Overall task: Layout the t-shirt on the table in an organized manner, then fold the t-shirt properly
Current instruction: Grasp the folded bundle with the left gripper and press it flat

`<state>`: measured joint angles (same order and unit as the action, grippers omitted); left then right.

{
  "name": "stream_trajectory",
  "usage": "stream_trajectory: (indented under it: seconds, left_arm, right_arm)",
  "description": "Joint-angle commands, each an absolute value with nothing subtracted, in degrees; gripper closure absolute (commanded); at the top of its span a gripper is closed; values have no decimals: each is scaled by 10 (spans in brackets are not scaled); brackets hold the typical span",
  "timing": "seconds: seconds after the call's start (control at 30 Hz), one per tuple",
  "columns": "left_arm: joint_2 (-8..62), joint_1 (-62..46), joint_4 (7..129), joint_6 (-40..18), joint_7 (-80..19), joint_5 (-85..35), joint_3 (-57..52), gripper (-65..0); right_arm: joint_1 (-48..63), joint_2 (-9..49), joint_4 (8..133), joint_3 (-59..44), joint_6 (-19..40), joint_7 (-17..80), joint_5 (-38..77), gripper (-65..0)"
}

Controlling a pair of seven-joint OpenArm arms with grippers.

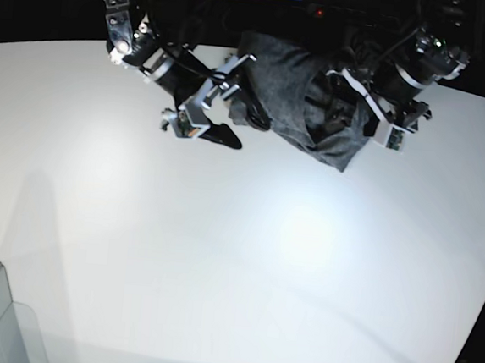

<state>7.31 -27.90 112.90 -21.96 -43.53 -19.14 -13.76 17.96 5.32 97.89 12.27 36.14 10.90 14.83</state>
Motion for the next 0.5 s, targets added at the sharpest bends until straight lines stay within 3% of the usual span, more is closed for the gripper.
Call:
stream_trajectory:
  seconds: [0.0, 0.13, 0.3, 0.47]
  left_arm:
    - [75, -279, 1138, -218, -425, -198, -138, -400]
    - [73, -265, 1138, -218, -429, -198, -138, -260]
    - [72, -254, 1138, -218, -430, -200, -138, -1]
    - [70, -237, 1140, -215, -431, -204, -133, 0]
  right_arm:
    - [175, 53, 990, 122, 367, 93, 158, -348]
    - [175, 53, 990, 122, 367, 93, 158, -348]
    - [175, 54, 990, 122, 367, 93, 157, -348]
    - [175, 52, 990, 104, 367, 93, 157, -348]
